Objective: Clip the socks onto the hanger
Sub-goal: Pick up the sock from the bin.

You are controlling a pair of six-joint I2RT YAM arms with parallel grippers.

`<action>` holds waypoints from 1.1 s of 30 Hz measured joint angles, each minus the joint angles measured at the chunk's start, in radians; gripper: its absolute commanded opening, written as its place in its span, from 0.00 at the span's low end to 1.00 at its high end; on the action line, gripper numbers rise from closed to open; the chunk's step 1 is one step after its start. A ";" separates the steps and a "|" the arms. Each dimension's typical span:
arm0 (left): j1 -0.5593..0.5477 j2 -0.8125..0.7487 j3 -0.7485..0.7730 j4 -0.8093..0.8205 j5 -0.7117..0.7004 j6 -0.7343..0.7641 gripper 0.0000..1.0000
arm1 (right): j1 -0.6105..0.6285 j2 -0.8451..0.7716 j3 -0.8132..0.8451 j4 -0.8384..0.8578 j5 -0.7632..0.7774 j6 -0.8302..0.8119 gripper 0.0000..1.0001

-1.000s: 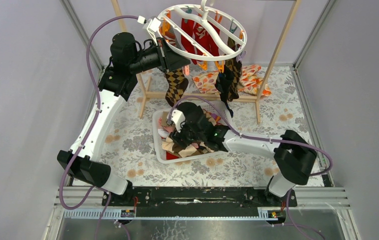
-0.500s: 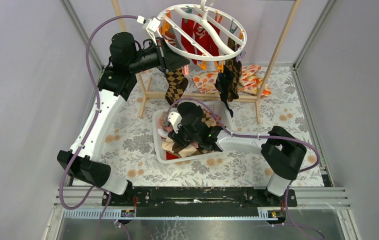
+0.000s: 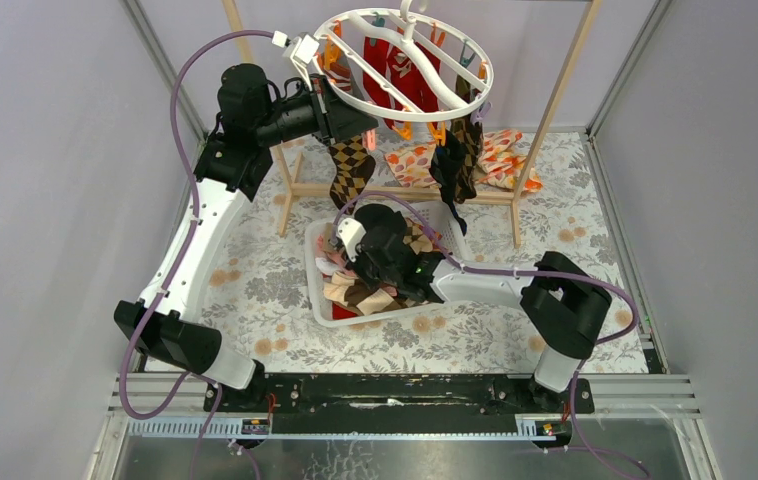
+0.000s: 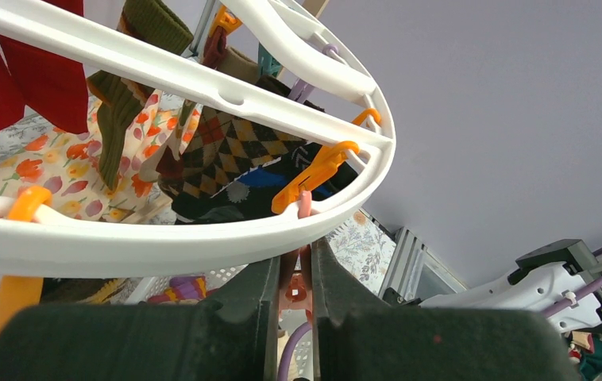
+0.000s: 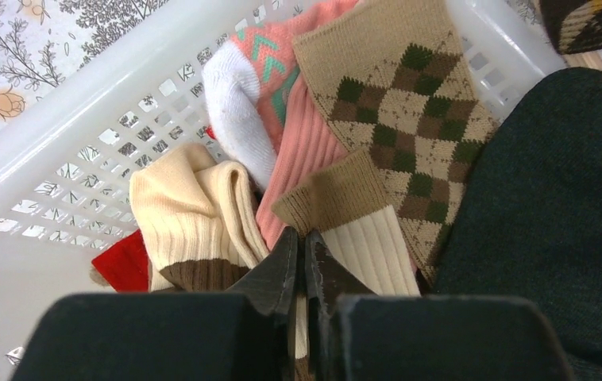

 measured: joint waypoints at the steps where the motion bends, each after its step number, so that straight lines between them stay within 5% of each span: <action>1: 0.000 0.000 0.000 0.000 0.000 0.000 0.02 | 0.000 -0.003 0.000 0.000 0.000 0.002 0.00; 8: 0.000 -0.003 0.000 -0.001 0.001 0.000 0.02 | 0.000 -0.103 -0.024 0.021 -0.003 0.037 0.00; 20: 0.000 -0.005 -0.002 -0.001 0.002 -0.001 0.02 | -0.128 -0.540 -0.264 0.309 -0.066 0.301 0.00; 33: 0.002 -0.023 -0.045 0.036 0.018 -0.027 0.01 | -0.192 -0.576 -0.278 0.489 -0.045 0.473 0.00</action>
